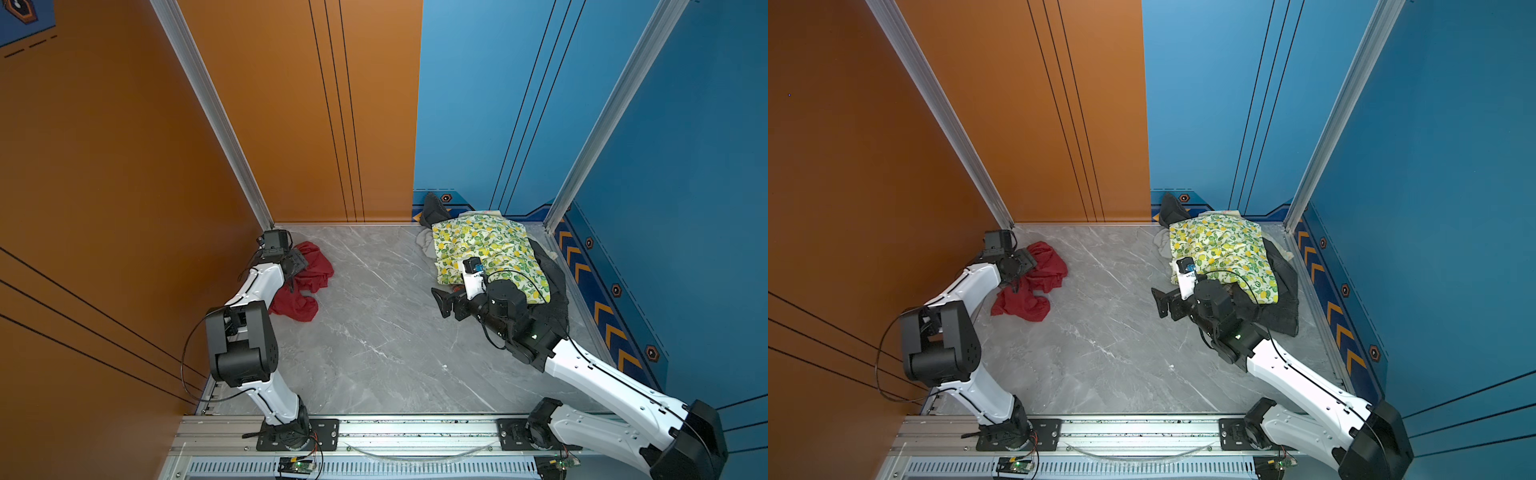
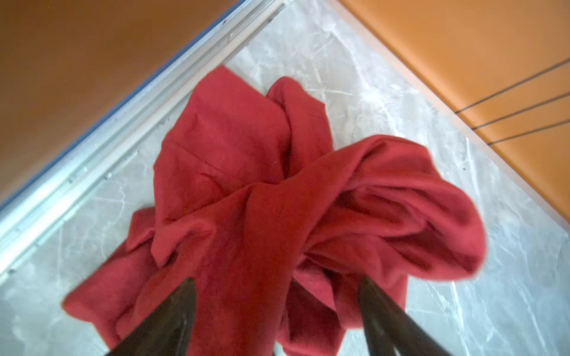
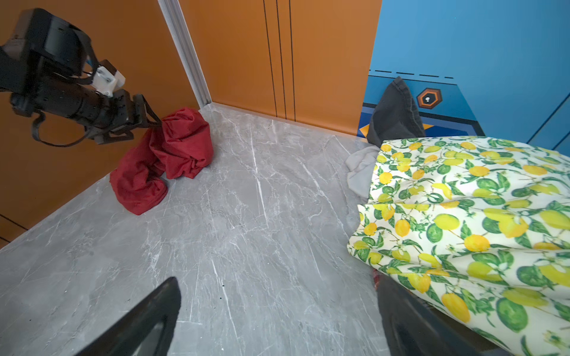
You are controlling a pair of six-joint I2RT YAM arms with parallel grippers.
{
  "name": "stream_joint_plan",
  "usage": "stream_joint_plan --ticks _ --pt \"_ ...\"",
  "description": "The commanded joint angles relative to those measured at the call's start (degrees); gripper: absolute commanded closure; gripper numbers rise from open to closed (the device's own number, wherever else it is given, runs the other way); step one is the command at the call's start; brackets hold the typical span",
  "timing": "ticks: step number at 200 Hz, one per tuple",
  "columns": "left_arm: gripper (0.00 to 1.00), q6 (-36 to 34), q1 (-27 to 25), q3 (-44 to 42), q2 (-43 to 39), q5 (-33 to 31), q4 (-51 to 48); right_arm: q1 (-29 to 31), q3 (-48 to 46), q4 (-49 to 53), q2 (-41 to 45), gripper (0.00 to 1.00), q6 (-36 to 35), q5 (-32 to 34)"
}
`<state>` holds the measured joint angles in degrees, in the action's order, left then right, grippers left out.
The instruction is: Pick out a specific cloth from the pile
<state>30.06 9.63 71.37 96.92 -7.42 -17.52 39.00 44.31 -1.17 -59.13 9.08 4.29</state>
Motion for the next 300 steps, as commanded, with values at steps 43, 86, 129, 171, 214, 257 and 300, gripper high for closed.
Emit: stream_joint_plan --ticks 43,86,129,171,214,257,300 --pt "0.02 -5.06 -4.02 -3.68 -11.95 0.92 3.36 -5.98 4.48 6.26 3.41 0.0 0.81 2.35" --pt "0.02 -14.1 -10.06 -6.41 -19.95 1.13 9.17 -12.71 6.4 8.74 2.97 0.0 2.28 3.04" --pt "0.02 -19.02 -13.32 -15.2 -26.98 4.28 18.38 -18.32 5.68 8.16 3.39 0.0 1.64 4.57" --pt "0.02 -20.17 -13.32 -21.71 -31.58 6.4 21.76 -24.12 -1.52 0.77 4.65 0.0 -0.17 9.06" --pt "0.02 -20.39 -12.82 -28.95 -33.52 5.21 24.56 -28.01 -13.31 -11.03 8.62 0.0 -1.6 10.4" --pt "0.02 -20.43 -11.91 -38.72 -31.76 -0.63 34.47 -30.71 -24.24 -23.72 8.93 0.0 -2.73 8.84" --pt "0.02 -22.33 -10.11 -43.48 -27.91 -5.96 42.88 -31.97 -26.01 -29.86 1.29 0.0 -3.46 8.73"
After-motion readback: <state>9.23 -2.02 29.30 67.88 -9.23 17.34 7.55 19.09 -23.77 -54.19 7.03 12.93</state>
